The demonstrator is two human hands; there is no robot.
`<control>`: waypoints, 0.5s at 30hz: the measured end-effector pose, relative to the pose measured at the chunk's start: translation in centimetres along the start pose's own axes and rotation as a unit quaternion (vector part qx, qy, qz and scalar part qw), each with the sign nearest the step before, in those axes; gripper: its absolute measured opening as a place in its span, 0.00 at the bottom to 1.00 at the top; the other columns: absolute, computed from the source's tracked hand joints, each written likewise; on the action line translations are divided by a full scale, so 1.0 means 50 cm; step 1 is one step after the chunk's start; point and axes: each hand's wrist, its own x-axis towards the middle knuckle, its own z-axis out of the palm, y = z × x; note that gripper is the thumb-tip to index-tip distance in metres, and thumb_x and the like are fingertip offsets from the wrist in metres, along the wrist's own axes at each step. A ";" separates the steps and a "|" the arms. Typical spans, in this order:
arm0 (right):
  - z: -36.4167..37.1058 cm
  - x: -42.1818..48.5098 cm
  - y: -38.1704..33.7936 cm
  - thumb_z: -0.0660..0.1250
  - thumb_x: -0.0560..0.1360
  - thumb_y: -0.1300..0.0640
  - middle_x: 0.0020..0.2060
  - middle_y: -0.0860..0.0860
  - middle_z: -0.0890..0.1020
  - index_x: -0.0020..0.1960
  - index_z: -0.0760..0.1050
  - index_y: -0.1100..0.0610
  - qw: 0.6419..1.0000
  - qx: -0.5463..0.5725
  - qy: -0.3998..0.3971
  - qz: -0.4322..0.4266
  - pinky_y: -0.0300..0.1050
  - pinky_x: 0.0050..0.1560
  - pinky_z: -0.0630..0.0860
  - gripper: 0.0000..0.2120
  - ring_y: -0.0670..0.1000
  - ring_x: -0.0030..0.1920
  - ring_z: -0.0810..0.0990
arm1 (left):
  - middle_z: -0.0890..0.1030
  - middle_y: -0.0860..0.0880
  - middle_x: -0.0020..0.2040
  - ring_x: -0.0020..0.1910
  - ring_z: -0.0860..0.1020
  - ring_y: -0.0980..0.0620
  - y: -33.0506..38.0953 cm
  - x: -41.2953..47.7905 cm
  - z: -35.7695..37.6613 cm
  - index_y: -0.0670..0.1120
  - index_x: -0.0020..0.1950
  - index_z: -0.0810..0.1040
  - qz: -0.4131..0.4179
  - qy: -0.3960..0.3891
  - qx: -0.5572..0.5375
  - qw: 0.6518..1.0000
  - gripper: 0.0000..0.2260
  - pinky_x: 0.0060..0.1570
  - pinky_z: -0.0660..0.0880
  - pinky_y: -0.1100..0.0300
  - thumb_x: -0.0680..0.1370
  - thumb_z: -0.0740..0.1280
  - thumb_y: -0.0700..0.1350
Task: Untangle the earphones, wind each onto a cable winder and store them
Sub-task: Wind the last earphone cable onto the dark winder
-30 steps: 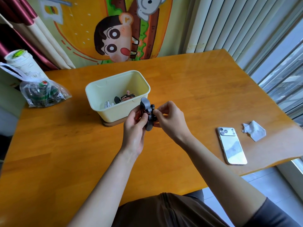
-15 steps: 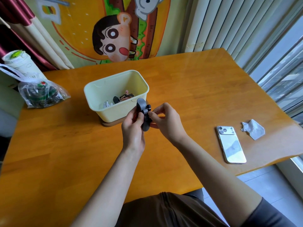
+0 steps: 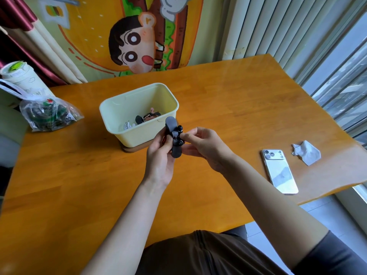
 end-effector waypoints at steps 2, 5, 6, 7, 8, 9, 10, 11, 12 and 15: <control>0.004 0.002 0.002 0.66 0.76 0.61 0.37 0.53 0.78 0.42 0.70 0.57 0.999 -0.026 0.019 -0.034 0.42 0.40 0.81 0.06 0.48 0.35 0.80 | 0.83 0.49 0.55 0.57 0.79 0.51 0.001 0.002 0.001 0.50 0.59 0.77 -0.001 0.004 -0.002 1.000 0.13 0.58 0.74 0.57 0.82 0.57 0.37; 0.008 0.001 0.013 0.65 0.77 0.60 0.38 0.53 0.79 0.43 0.71 0.57 0.998 -0.038 0.011 -0.039 0.45 0.43 0.81 0.05 0.47 0.36 0.80 | 0.82 0.49 0.55 0.54 0.79 0.52 -0.001 0.001 -0.002 0.50 0.60 0.77 -0.001 0.012 0.005 1.000 0.14 0.52 0.75 0.60 0.82 0.57 0.37; 0.008 0.000 0.016 0.65 0.77 0.60 0.38 0.53 0.79 0.43 0.72 0.57 0.998 -0.039 0.010 -0.039 0.44 0.43 0.81 0.05 0.47 0.36 0.80 | 0.82 0.48 0.57 0.54 0.79 0.53 -0.003 -0.001 -0.004 0.49 0.61 0.77 -0.002 0.014 0.006 1.000 0.14 0.51 0.76 0.61 0.82 0.57 0.37; 0.008 0.000 0.018 0.65 0.77 0.61 0.38 0.53 0.79 0.43 0.72 0.57 0.998 -0.041 0.015 -0.042 0.43 0.42 0.81 0.05 0.47 0.35 0.80 | 0.81 0.48 0.57 0.54 0.80 0.53 -0.004 -0.003 -0.005 0.49 0.62 0.76 -0.003 0.013 0.006 1.000 0.13 0.49 0.77 0.63 0.82 0.57 0.38; 0.007 0.001 0.019 0.66 0.77 0.61 0.38 0.53 0.79 0.43 0.72 0.58 0.998 -0.046 0.025 -0.046 0.42 0.40 0.82 0.05 0.47 0.35 0.80 | 0.81 0.48 0.57 0.53 0.80 0.54 -0.004 -0.004 -0.005 0.48 0.63 0.76 -0.002 0.009 0.005 1.000 0.13 0.48 0.76 0.64 0.82 0.58 0.39; 0.007 0.002 0.020 0.66 0.76 0.61 0.38 0.53 0.79 0.42 0.73 0.58 0.996 -0.056 0.037 -0.051 0.42 0.40 0.82 0.05 0.48 0.35 0.80 | 0.81 0.48 0.56 0.52 0.79 0.55 -0.004 -0.005 -0.004 0.48 0.62 0.76 0.000 0.003 0.006 1.000 0.13 0.47 0.76 0.64 0.81 0.59 0.40; 0.007 0.003 0.020 0.67 0.76 0.61 0.39 0.54 0.80 0.42 0.73 0.58 0.995 -0.067 0.047 -0.055 0.42 0.40 0.82 0.05 0.49 0.35 0.81 | 0.81 0.49 0.55 0.52 0.79 0.55 -0.004 -0.006 -0.002 0.49 0.62 0.77 0.002 0.000 0.011 1.000 0.12 0.48 0.76 0.64 0.81 0.60 0.40; 0.006 0.003 0.020 0.68 0.75 0.61 0.40 0.53 0.80 0.42 0.73 0.57 0.994 -0.076 0.053 -0.058 0.43 0.40 0.82 0.05 0.49 0.36 0.82 | 0.81 0.49 0.55 0.52 0.79 0.55 -0.005 -0.006 0.000 0.49 0.61 0.77 0.003 0.001 0.017 1.000 0.12 0.48 0.75 0.63 0.80 0.61 0.40; 0.006 0.003 0.019 0.68 0.75 0.61 0.40 0.53 0.80 0.41 0.73 0.57 0.993 -0.083 0.055 -0.061 0.43 0.40 0.82 0.05 0.49 0.36 0.82 | 0.81 0.49 0.56 0.53 0.79 0.54 -0.005 -0.006 0.001 0.49 0.61 0.77 0.003 0.008 0.022 1.000 0.12 0.49 0.75 0.63 0.80 0.62 0.39; 0.006 0.003 0.019 0.68 0.74 0.62 0.40 0.52 0.80 0.40 0.73 0.58 0.991 -0.106 0.060 -0.063 0.45 0.41 0.82 0.06 0.50 0.38 0.83 | 0.83 0.49 0.55 0.53 0.81 0.54 -0.008 -0.006 0.000 0.48 0.60 0.78 -0.006 0.025 0.033 0.999 0.13 0.48 0.77 0.63 0.80 0.62 0.36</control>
